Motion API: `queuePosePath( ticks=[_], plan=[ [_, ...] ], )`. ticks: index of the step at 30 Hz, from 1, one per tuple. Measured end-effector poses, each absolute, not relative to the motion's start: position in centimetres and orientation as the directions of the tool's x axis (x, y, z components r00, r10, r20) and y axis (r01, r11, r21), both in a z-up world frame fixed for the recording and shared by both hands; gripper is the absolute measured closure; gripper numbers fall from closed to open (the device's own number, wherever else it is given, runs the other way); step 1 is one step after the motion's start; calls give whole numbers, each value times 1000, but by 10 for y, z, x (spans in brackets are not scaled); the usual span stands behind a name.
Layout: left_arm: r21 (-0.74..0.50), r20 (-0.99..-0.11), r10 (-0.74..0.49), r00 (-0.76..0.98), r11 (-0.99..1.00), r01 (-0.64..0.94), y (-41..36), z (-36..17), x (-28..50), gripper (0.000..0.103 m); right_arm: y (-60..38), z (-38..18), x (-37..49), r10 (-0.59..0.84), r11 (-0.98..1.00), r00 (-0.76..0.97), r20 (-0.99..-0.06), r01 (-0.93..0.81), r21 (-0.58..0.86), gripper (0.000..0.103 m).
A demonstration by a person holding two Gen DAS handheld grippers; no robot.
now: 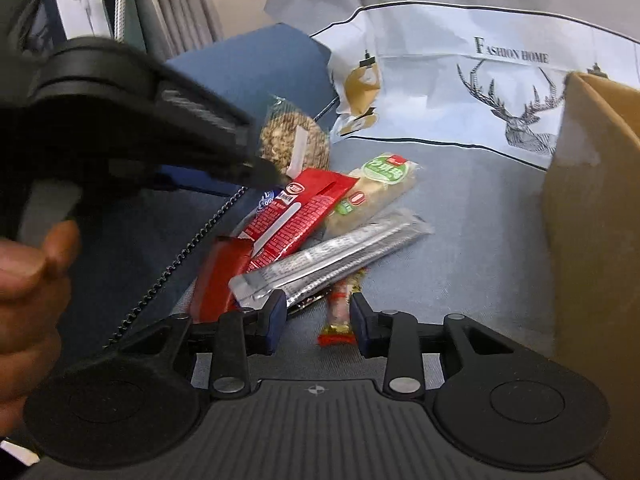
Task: Organize snacks
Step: 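Grasp the red spicy strip pack with left tool while right tool grasps the small red candy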
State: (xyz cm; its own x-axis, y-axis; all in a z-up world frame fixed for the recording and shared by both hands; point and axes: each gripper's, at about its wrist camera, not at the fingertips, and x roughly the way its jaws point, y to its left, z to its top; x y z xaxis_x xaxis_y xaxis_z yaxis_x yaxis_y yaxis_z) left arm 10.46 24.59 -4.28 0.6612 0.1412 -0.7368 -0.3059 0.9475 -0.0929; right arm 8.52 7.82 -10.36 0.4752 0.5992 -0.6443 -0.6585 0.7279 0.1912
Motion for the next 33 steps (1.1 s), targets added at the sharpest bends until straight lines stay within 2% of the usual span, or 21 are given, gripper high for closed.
queuePosePath(
  ticks=[2,5,7,11,13,18,21,22,24,28,33],
  plan=[
    [-54,-746,152,648,956,-287,241,-48,112,53,83,-107,89,581,735,479,-658,-655,172,65],
    [-9,-759,171,628,962,-272,234,-57,121,44,84,-111,94,555,744,478,-681,-651,149,65],
    [13,-767,182,615,963,-269,232,-62,127,41,84,-115,97,536,751,470,-701,-645,143,65],
    [78,-786,218,579,963,-256,229,-74,135,41,82,-115,93,523,744,486,-700,-661,96,74],
    [131,-788,245,565,963,-236,224,-79,136,41,80,-115,92,525,744,484,-700,-660,102,75],
    [168,-785,264,561,962,-217,222,-80,129,54,75,-113,86,524,735,467,-712,-670,101,75],
    [179,-780,264,567,963,-202,218,-76,122,72,70,-111,78,523,725,450,-724,-681,100,75],
    [177,-781,258,568,965,-195,216,-74,119,81,69,-111,75,521,722,446,-728,-684,98,75],
    [173,-783,248,570,968,-183,212,-70,112,88,65,-110,66,517,721,440,-734,-686,96,75],
    [123,-794,200,574,978,-170,209,-62,100,91,54,-107,43,515,713,434,-739,-695,88,75],
    [-132,-798,-30,602,983,-126,207,-47,78,92,37,-106,21,511,712,440,-739,-698,76,75]
  ],
)
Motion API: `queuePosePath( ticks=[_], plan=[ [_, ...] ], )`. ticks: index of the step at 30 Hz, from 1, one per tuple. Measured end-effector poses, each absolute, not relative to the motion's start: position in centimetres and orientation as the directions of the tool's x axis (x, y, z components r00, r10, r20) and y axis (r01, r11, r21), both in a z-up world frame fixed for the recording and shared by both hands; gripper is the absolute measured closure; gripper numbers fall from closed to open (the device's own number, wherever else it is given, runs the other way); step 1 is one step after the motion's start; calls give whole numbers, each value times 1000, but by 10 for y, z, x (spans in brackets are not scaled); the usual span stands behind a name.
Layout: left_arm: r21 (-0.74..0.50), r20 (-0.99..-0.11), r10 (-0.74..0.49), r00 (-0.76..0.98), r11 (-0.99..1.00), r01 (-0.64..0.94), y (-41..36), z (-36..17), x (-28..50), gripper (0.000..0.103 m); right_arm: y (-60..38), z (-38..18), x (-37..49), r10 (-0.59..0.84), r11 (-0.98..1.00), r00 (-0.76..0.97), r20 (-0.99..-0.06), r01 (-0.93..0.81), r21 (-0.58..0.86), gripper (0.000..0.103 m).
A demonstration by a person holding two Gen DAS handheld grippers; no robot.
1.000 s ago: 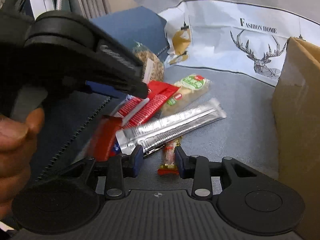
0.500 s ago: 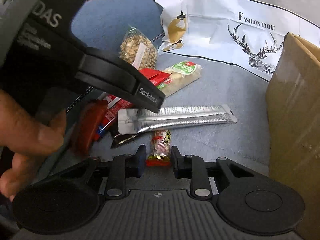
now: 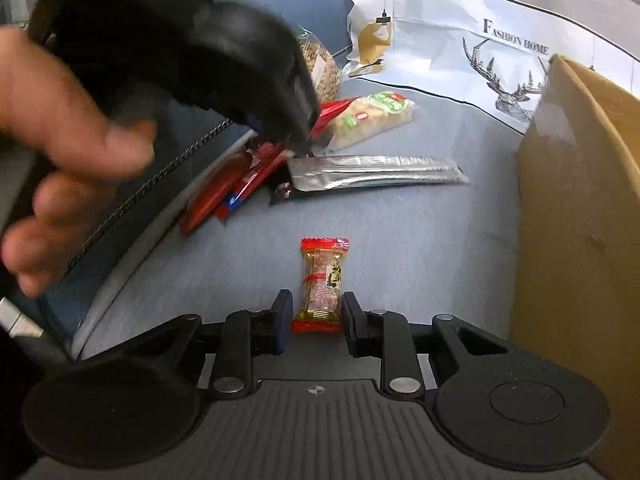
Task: Organize snacks
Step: 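Grasp the red spicy strip pack with left tool while right tool grasps the small red candy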
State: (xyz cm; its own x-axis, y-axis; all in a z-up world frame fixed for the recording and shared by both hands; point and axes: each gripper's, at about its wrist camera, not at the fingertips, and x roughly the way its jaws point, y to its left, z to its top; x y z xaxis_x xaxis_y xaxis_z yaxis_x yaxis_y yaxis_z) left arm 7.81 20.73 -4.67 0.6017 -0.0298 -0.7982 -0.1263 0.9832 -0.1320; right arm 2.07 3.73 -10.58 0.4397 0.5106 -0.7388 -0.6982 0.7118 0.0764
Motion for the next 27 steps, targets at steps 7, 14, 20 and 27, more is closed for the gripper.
queuePosePath(
  ticks=[7,14,20,27],
  plan=[
    [-408,-750,-280,600,909,-85,200,-37,59,98,17,-102,4,520,714,430,-738,-693,99,75],
    [-317,-791,-170,588,935,-156,199,-37,57,90,9,-103,-5,533,708,414,-738,-696,120,75],
    [-297,-816,-223,533,953,-56,178,-46,63,40,12,-107,-5,543,706,416,-729,-696,129,75],
    [-171,-883,-192,427,981,87,142,-71,78,20,15,-108,-8,529,696,403,-747,-709,111,75]
  ],
)
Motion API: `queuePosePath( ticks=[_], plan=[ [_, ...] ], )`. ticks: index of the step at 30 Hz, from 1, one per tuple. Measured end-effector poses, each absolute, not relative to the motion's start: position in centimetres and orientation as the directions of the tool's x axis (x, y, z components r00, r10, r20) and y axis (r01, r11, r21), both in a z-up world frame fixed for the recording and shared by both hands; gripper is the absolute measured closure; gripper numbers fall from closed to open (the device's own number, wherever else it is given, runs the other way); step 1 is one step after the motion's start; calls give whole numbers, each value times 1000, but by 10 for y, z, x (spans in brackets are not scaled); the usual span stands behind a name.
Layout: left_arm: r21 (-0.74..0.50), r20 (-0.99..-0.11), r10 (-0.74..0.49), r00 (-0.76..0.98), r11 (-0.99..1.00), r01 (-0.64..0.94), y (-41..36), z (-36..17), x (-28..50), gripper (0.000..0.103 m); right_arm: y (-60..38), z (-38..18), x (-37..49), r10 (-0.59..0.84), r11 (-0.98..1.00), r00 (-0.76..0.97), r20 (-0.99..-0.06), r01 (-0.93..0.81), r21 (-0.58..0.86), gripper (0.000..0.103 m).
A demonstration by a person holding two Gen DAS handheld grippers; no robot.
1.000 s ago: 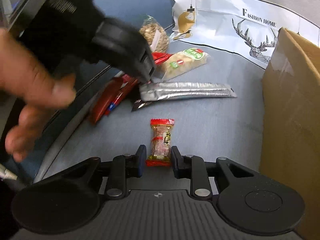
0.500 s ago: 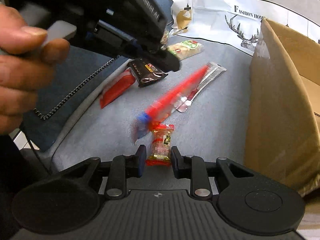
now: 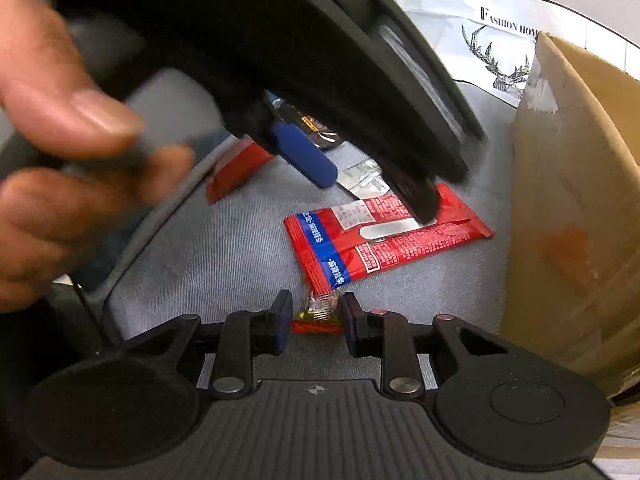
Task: Organize snacks
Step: 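Grasp the red spicy strip pack with left tool while right tool grasps the small red candy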
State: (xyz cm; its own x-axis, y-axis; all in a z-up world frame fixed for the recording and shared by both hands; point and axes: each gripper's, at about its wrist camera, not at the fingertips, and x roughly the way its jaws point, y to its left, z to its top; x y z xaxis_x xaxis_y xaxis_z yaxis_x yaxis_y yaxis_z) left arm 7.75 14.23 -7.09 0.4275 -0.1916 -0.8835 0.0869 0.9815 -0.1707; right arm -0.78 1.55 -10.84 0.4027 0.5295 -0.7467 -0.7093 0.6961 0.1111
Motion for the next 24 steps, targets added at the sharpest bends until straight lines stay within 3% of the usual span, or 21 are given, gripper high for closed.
queuePosePath(
  ticks=[4,7,8,12,16,20,24],
  plan=[
    [-85,-901,-147,408,982,166,124,-81,82,22,16,-108,-8,528,694,397,-750,-711,112,75],
    [-25,-906,-109,408,978,207,118,-86,83,48,18,-107,-4,528,692,395,-752,-714,111,75],
    [-32,-904,-118,411,977,211,119,-86,82,51,19,-107,-3,528,692,395,-751,-713,111,75],
    [-100,-857,-190,480,973,206,132,-68,73,53,17,-105,-2,530,698,407,-744,-708,110,75],
    [-186,-789,-209,578,977,99,163,-47,64,53,13,-98,0,543,712,440,-715,-692,115,75],
    [-153,-857,-84,509,984,-96,194,-61,70,52,14,-101,2,523,716,434,-733,-690,102,75],
    [-150,-913,-67,402,972,-178,210,-80,75,52,11,-101,7,527,723,413,-743,-677,136,75]
  ],
)
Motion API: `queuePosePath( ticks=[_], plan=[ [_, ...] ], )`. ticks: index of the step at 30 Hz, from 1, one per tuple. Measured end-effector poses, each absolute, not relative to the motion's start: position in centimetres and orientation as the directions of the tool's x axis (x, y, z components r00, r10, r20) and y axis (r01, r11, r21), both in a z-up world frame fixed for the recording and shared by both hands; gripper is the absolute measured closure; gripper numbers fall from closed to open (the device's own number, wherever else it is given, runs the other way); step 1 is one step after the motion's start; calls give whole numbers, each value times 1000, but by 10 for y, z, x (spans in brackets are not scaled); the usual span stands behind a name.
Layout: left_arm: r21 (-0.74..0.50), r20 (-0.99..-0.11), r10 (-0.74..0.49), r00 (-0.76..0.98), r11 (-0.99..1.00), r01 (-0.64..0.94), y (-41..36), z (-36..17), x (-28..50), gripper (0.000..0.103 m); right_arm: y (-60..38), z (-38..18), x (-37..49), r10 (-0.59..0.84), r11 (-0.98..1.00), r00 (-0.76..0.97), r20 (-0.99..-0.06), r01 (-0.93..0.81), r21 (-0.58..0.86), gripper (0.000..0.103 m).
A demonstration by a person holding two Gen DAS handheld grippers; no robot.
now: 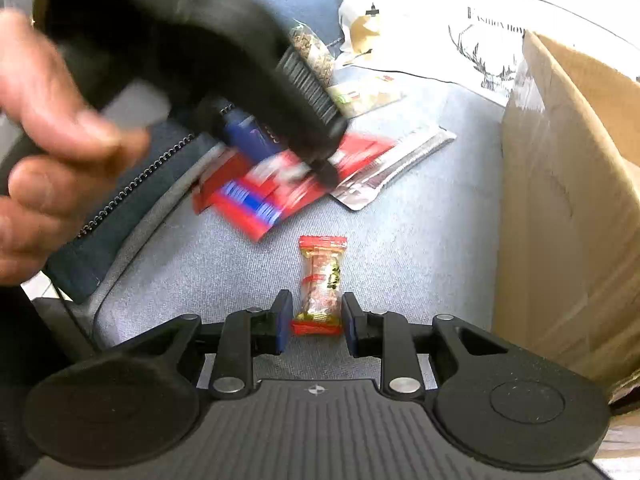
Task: Organize snacks
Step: 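Grasp the red spicy strip pack with left tool while right tool grasps the small red candy, then lift the red pack and red candy with both tools over the box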
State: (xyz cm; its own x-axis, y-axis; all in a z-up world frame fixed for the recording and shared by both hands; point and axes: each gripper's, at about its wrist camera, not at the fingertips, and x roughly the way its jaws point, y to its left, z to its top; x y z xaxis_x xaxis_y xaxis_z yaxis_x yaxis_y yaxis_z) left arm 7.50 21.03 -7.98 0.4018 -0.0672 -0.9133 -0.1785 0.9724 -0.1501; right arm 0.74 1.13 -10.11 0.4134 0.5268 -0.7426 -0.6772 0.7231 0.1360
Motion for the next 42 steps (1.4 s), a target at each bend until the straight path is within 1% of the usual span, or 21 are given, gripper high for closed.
queuePosePath(
  ticks=[3,5,7,11,14,15,16,17,19,20,23,26,31,32,35,37,39,42],
  plan=[
    [-143,-914,-66,399,976,-166,209,-80,78,50,6,-99,14,540,731,404,-739,-660,174,74],
    [-124,-919,-55,390,981,-152,204,-81,79,47,4,-99,16,541,738,400,-740,-648,189,70],
    [-102,-923,-40,383,985,-141,195,-85,80,45,5,-103,18,539,742,397,-743,-641,196,68],
    [-82,-924,-28,380,989,-126,193,-90,84,42,12,-106,15,539,741,401,-741,-643,191,67],
    [-62,-925,-17,379,992,-108,189,-90,84,40,15,-107,12,532,734,410,-741,-660,161,67],
    [-50,-926,-9,378,994,-99,186,-90,85,40,16,-107,11,527,731,417,-741,-667,144,68],
    [-39,-926,-2,377,995,-91,184,-90,85,40,18,-106,9,520,728,424,-741,-673,126,72],
    [-26,-926,6,378,996,-80,183,-90,85,40,19,-106,8,514,726,431,-742,-679,108,80],
    [-9,-925,16,379,998,-64,179,-91,86,40,18,-106,7,514,724,434,-740,-682,103,80],
    [-1,-924,22,381,998,-59,178,-91,86,46,18,-105,7,516,726,434,-738,-680,107,80],
    [-16,-920,14,392,997,-73,182,-87,85,52,16,-103,7,519,732,445,-730,-673,111,82],
    [-49,-904,-8,427,995,-85,185,-79,82,53,11,-96,2,530,732,462,-711,-672,109,85],
    [-90,-838,-35,544,993,-75,183,-52,67,53,4,-82,-6,551,732,503,-666,-675,96,89],
    [-94,-825,-35,564,993,-76,183,-47,65,53,3,-80,-8,553,731,511,-658,-676,90,102],
    [-106,-782,-27,622,990,-91,184,-32,56,53,2,-75,-14,553,733,527,-646,-676,76,103],
    [-126,-763,-27,645,986,-108,185,-26,51,53,2,-76,-16,551,725,517,-654,-685,69,103],
    [-142,-756,-28,654,982,-123,186,-22,48,53,4,-81,-16,538,719,498,-680,-692,63,103],
    [-146,-755,-32,655,982,-119,184,-21,47,53,3,-84,-15,526,730,502,-686,-680,62,99]
  ],
)
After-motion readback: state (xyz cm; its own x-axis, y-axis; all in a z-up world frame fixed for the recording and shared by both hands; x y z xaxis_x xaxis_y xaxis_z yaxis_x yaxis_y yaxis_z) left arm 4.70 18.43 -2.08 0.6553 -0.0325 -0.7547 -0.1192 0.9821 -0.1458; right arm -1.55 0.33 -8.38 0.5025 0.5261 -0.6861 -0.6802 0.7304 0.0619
